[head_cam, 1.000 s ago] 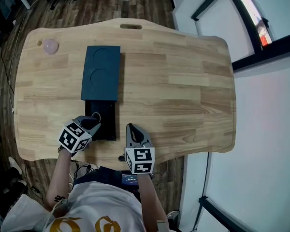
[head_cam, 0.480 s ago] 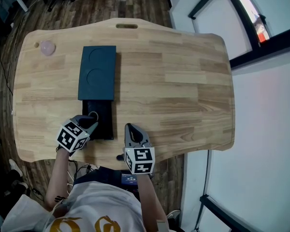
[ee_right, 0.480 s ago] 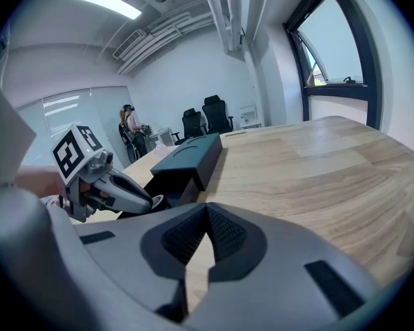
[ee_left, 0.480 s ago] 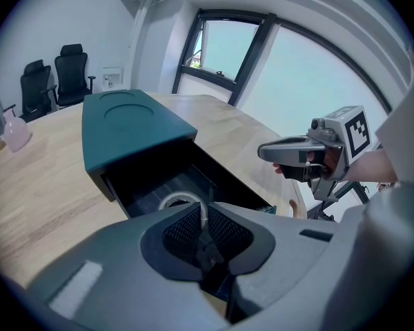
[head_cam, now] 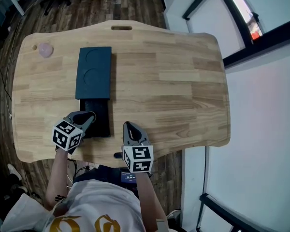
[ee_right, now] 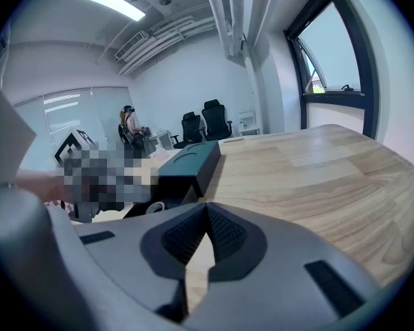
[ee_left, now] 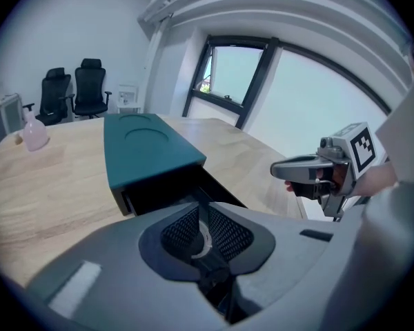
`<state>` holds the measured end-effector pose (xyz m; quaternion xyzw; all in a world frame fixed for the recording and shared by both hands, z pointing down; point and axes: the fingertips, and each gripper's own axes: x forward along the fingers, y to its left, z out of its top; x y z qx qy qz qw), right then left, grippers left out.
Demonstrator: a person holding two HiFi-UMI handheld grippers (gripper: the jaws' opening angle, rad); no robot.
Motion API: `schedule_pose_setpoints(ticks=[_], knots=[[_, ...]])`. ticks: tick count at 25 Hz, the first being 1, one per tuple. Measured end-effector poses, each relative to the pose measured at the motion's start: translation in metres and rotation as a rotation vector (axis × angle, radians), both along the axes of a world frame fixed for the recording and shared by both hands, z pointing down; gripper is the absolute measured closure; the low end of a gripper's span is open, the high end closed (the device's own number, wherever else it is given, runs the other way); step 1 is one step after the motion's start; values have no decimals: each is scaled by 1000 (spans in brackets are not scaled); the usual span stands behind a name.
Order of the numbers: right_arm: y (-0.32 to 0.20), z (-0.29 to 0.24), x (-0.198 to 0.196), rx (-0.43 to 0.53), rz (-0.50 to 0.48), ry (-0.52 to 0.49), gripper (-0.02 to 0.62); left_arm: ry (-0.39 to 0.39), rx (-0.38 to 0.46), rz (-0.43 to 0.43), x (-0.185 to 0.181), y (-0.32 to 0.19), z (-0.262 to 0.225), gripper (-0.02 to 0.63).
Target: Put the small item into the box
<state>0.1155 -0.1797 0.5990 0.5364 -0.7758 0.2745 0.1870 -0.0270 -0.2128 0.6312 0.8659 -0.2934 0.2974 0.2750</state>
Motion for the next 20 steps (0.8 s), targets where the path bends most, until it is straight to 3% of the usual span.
schedule_pose_setpoints(ticks=[9, 11, 20], knots=[[24, -41, 0, 80, 8, 29, 591, 121, 87, -43, 8, 2, -49, 577], [29, -51, -1, 103, 15, 33, 591, 148, 106, -52, 9, 7, -61, 603], [38, -98, -11, 226, 41, 50, 591, 279, 262, -101, 10, 23, -125, 603]])
